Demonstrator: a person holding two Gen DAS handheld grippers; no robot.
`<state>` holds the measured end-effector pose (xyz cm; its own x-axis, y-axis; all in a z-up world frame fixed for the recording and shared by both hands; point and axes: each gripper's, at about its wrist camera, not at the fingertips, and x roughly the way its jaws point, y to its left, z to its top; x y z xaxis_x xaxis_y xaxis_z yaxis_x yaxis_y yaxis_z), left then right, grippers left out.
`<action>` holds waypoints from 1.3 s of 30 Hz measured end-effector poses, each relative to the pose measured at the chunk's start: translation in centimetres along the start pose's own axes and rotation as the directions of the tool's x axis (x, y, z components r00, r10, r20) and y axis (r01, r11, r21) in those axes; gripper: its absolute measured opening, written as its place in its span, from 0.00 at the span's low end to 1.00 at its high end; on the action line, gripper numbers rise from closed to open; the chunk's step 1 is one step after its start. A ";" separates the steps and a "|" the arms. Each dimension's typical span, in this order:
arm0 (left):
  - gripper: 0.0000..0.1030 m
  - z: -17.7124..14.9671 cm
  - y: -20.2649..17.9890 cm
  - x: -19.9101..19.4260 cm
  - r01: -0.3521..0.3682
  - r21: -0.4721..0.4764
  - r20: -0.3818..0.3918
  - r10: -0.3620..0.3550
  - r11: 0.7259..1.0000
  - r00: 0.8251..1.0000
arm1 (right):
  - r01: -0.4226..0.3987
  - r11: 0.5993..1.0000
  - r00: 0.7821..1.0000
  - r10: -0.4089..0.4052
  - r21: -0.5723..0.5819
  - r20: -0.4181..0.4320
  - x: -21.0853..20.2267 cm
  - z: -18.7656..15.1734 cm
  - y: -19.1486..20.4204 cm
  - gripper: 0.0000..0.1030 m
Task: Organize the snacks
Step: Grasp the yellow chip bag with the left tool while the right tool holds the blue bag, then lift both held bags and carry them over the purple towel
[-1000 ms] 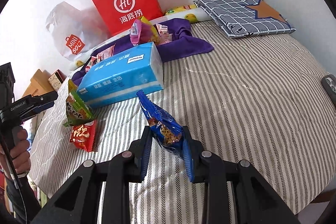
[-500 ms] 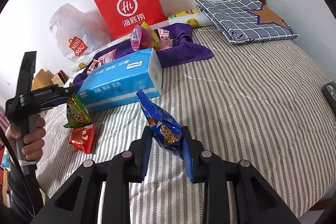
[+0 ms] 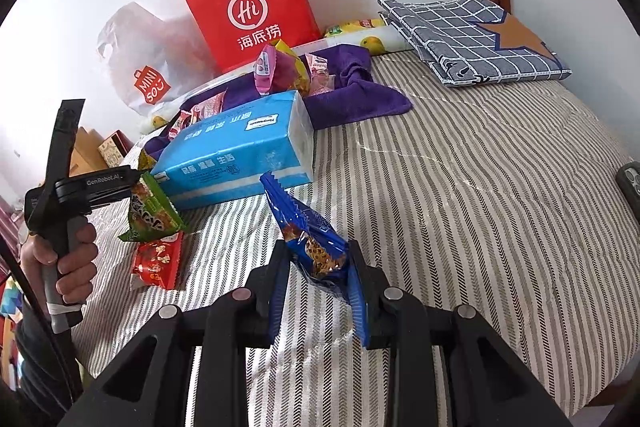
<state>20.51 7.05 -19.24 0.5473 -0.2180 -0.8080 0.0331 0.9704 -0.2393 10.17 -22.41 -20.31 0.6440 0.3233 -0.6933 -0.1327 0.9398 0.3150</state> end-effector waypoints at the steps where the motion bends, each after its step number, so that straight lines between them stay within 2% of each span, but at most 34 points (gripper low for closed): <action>1: 0.52 0.0 0.2 -0.5 0.007 -0.007 0.008 -0.007 1.000 1.000 | 0.002 1.000 1.000 -0.002 -0.003 0.002 -0.1 0.0 0.1 0.26; 7: 0.52 0.0 0.7 -3.6 0.013 -0.008 0.057 -0.012 1.000 0.998 | 0.007 1.000 1.000 -0.007 -0.012 0.026 -1.1 0.5 1.0 0.26; 14: 0.52 -0.9 0.1 -6.3 0.045 0.017 0.081 -0.047 0.999 0.996 | 0.033 0.999 0.999 -0.033 -0.021 0.036 -1.5 1.0 2.0 0.26; 26: 0.52 -2.6 -2.0 -8.0 0.080 0.059 0.078 -0.085 0.995 0.993 | 0.071 0.997 0.996 -0.069 -0.029 0.065 -2.9 1.9 3.0 0.26; 39: 0.52 -2.6 -4.2 -8.4 0.134 0.096 0.082 -0.142 0.986 0.986 | 0.057 0.997 0.993 -0.051 -0.054 0.106 -4.4 2.7 4.0 0.26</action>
<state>13.59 4.51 -12.89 0.6037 -0.3444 -0.7190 0.1861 0.9378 -0.2930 8.81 -20.37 -14.24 0.7263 0.2614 -0.6357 -0.1362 0.9612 0.2397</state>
